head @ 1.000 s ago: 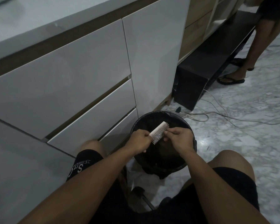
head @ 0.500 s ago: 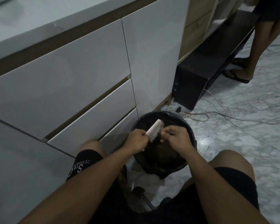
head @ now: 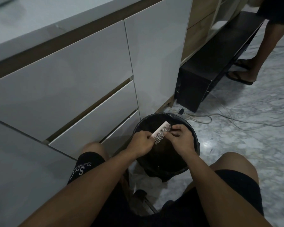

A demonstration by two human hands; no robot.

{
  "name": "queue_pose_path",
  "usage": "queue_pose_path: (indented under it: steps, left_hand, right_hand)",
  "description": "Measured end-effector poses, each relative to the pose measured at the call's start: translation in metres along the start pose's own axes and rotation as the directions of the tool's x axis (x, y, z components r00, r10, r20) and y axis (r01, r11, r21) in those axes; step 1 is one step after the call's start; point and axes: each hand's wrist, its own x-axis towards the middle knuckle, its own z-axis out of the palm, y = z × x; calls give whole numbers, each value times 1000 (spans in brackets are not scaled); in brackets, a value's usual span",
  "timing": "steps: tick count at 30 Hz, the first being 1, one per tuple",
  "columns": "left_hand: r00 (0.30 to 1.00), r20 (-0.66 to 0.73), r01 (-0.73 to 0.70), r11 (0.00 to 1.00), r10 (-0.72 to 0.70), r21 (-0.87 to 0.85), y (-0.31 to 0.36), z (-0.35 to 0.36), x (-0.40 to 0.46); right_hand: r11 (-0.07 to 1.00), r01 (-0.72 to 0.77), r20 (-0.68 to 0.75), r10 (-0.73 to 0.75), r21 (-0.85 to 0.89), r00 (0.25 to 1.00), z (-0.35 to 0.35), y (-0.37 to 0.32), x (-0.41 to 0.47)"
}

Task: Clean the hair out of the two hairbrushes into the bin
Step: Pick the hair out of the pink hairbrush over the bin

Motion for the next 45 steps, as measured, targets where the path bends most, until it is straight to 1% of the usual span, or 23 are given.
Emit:
queue_pose_path:
  steps: [8, 11, 14, 16, 18, 20, 24, 27, 29, 31, 34, 35, 37, 39, 40, 43, 45]
  left_hand:
    - [999, -11, -45, 996, 46, 73, -5, 1, -3]
    - [999, -18, -45, 995, 47, 90, -7, 1, -2]
    - [996, -86, -3, 995, 12, 97, -10, -2, 0]
    - [995, -98, 8, 995, 3, 104, -11, -4, 2]
    - [997, -71, 0, 995, 8, 104, -10, -4, 2]
    - [999, -43, -16, 996, 20, 82, -8, -3, 2]
    - [998, -32, -43, 997, 45, 60, -6, 0, 2]
    - [998, -23, -57, 996, 59, 69, -8, 0, 1]
    - [998, -11, -60, 996, 61, 65, -8, 1, -2]
    - [998, -17, -57, 997, 58, 59, -9, 2, -3]
    - [997, -55, -47, 998, 49, 43, -7, 1, -1]
    - [997, -61, -44, 998, 46, 38, -7, 0, 0]
    - [997, -59, -50, 998, 52, 39, -6, -2, 0]
    - [997, -55, -57, 998, 59, 41, -5, -3, -1]
    - [997, -50, -62, 997, 63, 37, -4, -3, -1]
    - [996, -30, -85, 995, 87, 44, -1, -2, -3]
    - [995, -30, -92, 995, 93, 39, 0, -2, -4]
  right_hand:
    - [999, -26, -17, 25, -26, 1000, -1, 4, 6]
    - [997, -19, 22, 21, -70, 1000, -3, 3, 6]
    - [987, 30, 90, -16, -159, 996, -3, 3, 6]
    - [983, 37, 122, -14, -182, 992, -1, 3, 5]
    - [987, 22, 121, -3, -162, 993, 2, 3, 4]
    - [995, -12, 100, 21, -94, 995, 4, 4, 5]
    - [997, -70, 83, 66, 42, 994, 4, 6, 6]
    - [989, -121, 97, 112, 89, 989, 2, 7, 4]
    - [988, -126, 104, 116, 92, 988, 0, 7, 4]
    - [990, -131, 158, 120, 59, 980, -2, 5, 2]
    - [989, -100, 277, 127, -110, 953, -2, 4, -1]
    - [984, -88, 292, 131, -158, 947, -1, 5, -2]
    - [976, -92, 281, 147, -199, 948, 0, 6, -2]
    - [977, -143, 256, 181, -160, 950, 1, 5, -2]
    - [976, -187, 259, 209, -107, 943, 0, 5, -2]
    - [944, -320, 359, 272, 82, 893, -2, 0, -3]
    - [905, -391, 428, 292, 165, 856, -2, -5, -4]
